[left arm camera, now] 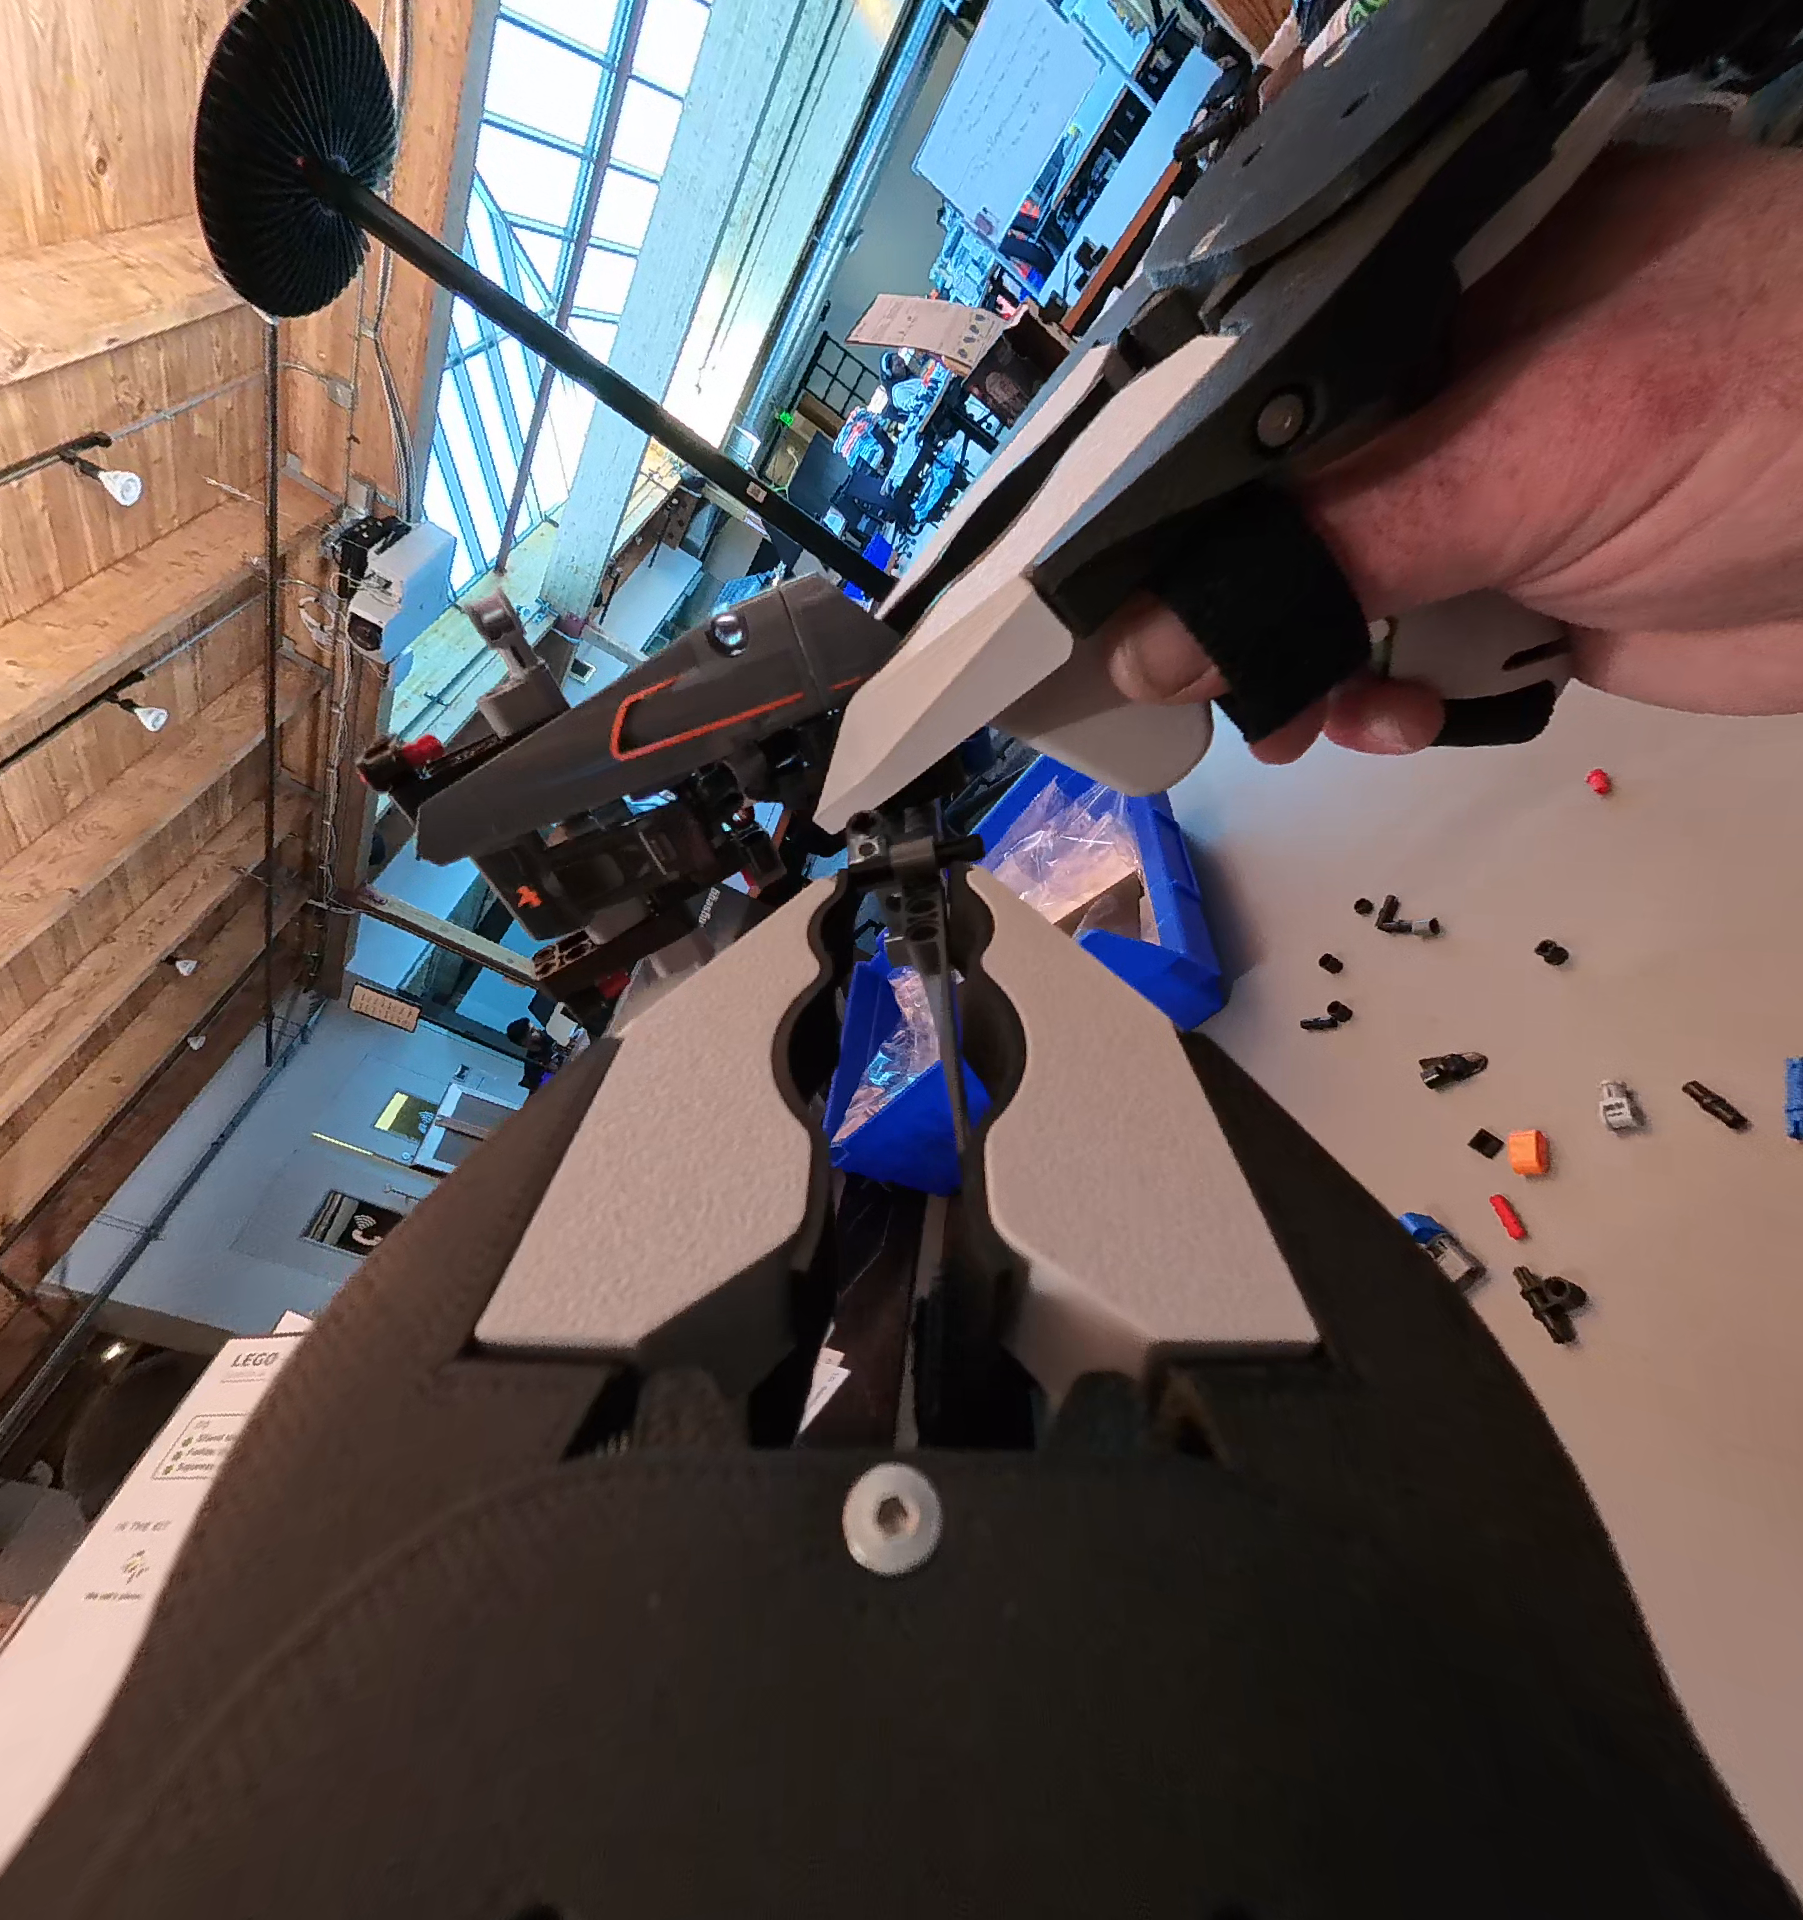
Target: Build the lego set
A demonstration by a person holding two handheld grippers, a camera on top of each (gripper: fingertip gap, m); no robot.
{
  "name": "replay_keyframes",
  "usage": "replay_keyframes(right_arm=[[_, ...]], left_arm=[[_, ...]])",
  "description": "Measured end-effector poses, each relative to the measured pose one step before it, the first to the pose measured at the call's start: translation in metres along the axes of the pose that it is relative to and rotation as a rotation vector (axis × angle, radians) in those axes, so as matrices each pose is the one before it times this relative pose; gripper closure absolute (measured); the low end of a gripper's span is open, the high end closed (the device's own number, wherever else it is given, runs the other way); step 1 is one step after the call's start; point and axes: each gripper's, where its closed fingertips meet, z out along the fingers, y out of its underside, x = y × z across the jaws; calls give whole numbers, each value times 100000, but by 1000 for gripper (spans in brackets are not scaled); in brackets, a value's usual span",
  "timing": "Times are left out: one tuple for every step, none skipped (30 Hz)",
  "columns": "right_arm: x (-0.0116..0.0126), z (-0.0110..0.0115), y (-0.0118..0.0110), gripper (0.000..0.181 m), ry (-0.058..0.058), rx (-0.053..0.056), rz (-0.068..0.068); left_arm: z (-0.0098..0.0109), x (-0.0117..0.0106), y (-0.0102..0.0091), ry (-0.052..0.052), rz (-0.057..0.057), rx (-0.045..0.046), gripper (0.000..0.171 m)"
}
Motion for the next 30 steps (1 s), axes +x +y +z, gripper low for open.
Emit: replay_keyframes(right_arm=[[53,72,114,168,-63,-74,355],[69,80,158,167,-92,-140,396],[61,97,185,167,-168,-163,391],[70,103,186,167,-277,-20,491],[63,118,168,168,-389,124,649],[57,134,173,168,-533,173,685],[70,152,188,168,-691,174,705],[71,157,190,168,-823,232,738],[90,157,217,168,-798,256,803],[128,166,270,168,-629,187,811],[156,171,304,168,-528,226,744],[169,166,329,168,-590,387,769],[176,157,351,168,-695,425,944],[198,157,373,168,-810,342,1171],[191,164,398,168,-879,230,1281],[208,163,418,168,-876,142,1245],[213,152,426,168,-844,116,1197],[207,122,399,168,-707,101,1008],[230,99,403,167,-518,31,731],[251,76,425,167,-386,-88,643],[253,59,435,167,-308,-119,701],[265,39,439,167,-244,-60,757],[260,39,438,167,-268,-73,968],[242,37,438,167,-310,-103,1205],[239,24,433,167,-312,-109,1203],[236,42,418,167,-300,-131,1000],[236,30,400,167,-281,-180,941],[227,44,383,167,-321,-220,1279],[215,55,358,167,-504,-177,1684],[193,45,327,167,-791,-137,2092]], left_arm=[[70,37,108,136,-197,-201,156],[76,47,139,239,-279,-333,156],[71,69,162,293,-253,-416,156],[74,48,169,143,-31,-387,156],[67,36,162,32,26,-415,156],[78,34,191,33,-38,-438,156],[75,20,207,108,-107,-503,156],[79,17,217,166,-324,-431,156],[103,31,228,174,-504,-290,156],[137,54,274,196,-476,-384,156],[156,81,327,258,-390,-550,156],[179,98,336,265,-247,-673,156],[188,99,339,283,-130,-800,156],[202,125,352,282,19,-934,156],[201,127,371,263,96,-951,156],[218,131,385,313,-97,-931,156],[210,147,379,274,-185,-793,156],[224,163,350,201,112,-714,156],[231,170,337,231,147,-694,156],[252,183,346,405,-189,-701,156],[264,217,355,551,-406,-674,156],[283,233,351,597,-579,-549,156],[268,240,344,598,-649,-525,156],[255,240,331,563,-392,-834,156],[244,217,320,432,126,-1121,156],[240,205,310,248,564,-1146,156],[229,209,304,177,497,-1050,156],[239,190,303,275,-25,-874,156],[223,200,271,508,-644,-686,156],[200,167,247,618,-770,-663,156]])
